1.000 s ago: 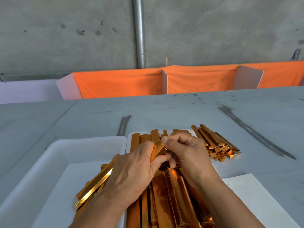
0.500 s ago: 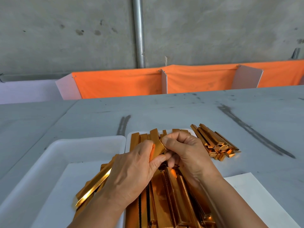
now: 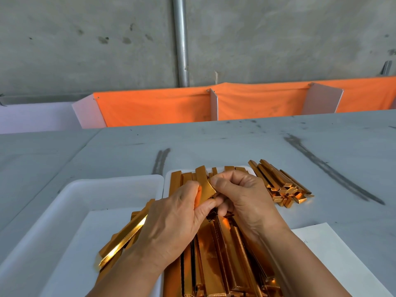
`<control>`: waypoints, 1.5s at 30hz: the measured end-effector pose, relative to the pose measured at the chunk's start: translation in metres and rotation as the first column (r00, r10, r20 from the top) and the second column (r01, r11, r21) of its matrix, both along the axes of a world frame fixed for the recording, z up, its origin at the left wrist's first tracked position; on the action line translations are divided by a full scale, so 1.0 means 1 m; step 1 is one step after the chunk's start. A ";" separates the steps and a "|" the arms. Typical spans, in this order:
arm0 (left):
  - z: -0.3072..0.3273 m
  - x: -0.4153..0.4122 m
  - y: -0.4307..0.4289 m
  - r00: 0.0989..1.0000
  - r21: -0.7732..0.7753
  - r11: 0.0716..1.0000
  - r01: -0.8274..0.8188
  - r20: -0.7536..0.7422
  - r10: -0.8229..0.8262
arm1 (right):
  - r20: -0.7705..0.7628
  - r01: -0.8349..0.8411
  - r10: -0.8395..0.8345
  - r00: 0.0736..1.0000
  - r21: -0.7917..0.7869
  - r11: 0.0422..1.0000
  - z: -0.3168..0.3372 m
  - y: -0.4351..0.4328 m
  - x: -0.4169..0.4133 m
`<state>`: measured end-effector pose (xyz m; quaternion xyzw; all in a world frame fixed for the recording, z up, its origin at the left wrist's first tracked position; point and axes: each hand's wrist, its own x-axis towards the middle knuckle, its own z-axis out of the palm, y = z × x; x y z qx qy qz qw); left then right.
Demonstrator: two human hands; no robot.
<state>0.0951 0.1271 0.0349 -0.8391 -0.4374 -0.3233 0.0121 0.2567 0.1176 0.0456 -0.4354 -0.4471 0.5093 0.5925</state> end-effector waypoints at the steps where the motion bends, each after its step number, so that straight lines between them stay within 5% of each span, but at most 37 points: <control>1: 0.000 0.000 0.000 1.000 -0.009 1.000 0.000 0.002 0.000 | 0.014 0.005 -0.005 1.000 0.012 1.000 0.000 0.000 0.000; 7: -0.003 -0.001 0.003 1.000 -0.011 1.000 -0.016 0.009 0.016 | 0.124 0.059 -0.070 0.990 0.093 0.994 -0.002 -0.003 -0.004; 15: -0.003 -0.001 0.002 1.000 -0.027 1.000 0.002 0.018 -0.001 | 0.035 0.010 -0.012 0.999 0.043 0.999 0.001 -0.004 -0.003; 26: -0.006 0.000 0.006 0.999 -0.039 0.998 -0.048 -0.021 0.048 | 0.229 0.077 -0.124 0.965 0.205 0.976 0.000 -0.011 -0.010; 45: -0.002 0.006 0.000 0.997 -0.010 0.997 -0.070 -0.043 0.070 | 0.200 0.126 -0.168 0.965 0.207 0.970 -0.003 -0.006 -0.019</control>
